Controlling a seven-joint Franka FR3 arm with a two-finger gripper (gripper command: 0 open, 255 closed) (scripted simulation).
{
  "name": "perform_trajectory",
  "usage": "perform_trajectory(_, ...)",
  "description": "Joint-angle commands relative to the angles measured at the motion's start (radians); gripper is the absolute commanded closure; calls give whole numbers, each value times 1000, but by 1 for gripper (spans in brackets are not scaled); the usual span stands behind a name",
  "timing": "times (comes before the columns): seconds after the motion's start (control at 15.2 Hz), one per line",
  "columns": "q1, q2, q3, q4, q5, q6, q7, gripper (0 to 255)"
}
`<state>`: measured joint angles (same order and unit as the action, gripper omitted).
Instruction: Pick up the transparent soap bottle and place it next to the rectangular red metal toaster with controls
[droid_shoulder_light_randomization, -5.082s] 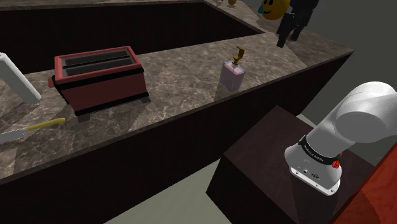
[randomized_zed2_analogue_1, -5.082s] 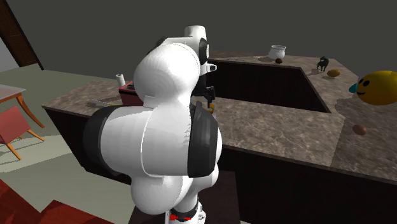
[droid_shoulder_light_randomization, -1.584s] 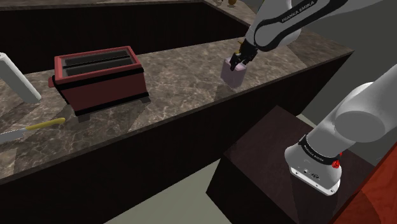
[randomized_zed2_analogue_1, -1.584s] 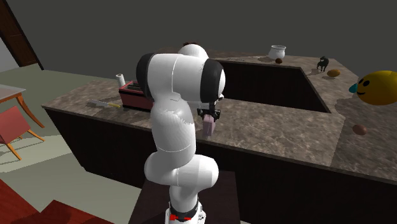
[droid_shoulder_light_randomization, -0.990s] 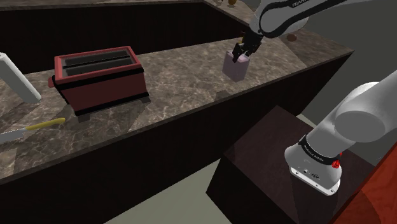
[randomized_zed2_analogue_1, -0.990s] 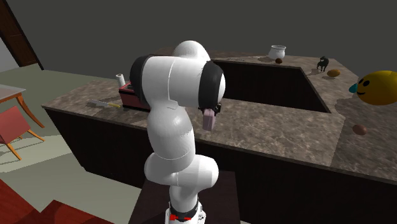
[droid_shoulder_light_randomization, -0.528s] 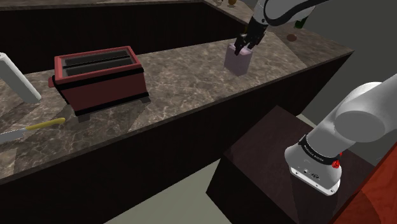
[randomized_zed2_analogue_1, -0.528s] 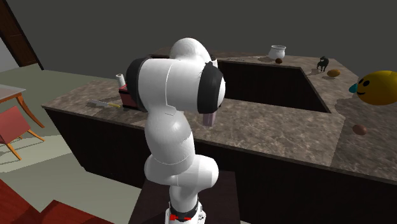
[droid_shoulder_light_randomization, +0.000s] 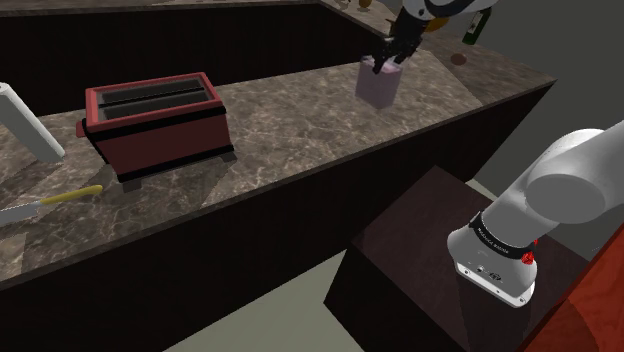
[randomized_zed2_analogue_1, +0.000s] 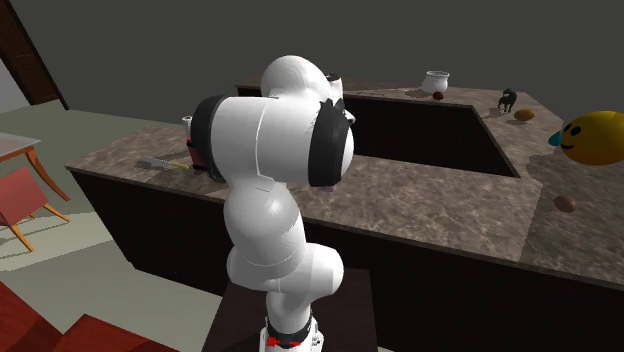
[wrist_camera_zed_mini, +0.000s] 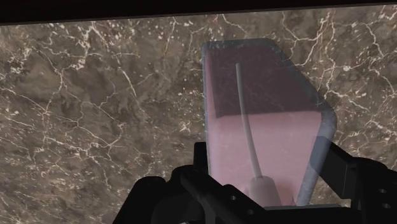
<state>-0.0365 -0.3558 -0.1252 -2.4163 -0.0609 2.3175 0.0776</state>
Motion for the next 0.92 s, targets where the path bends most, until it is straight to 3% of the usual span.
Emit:
perform_trajectory(0.0,0,-5,0,24,1,-30,-2,255)
perform_trajectory(0.86,2,-41,7,170,4,-211,-3,255)
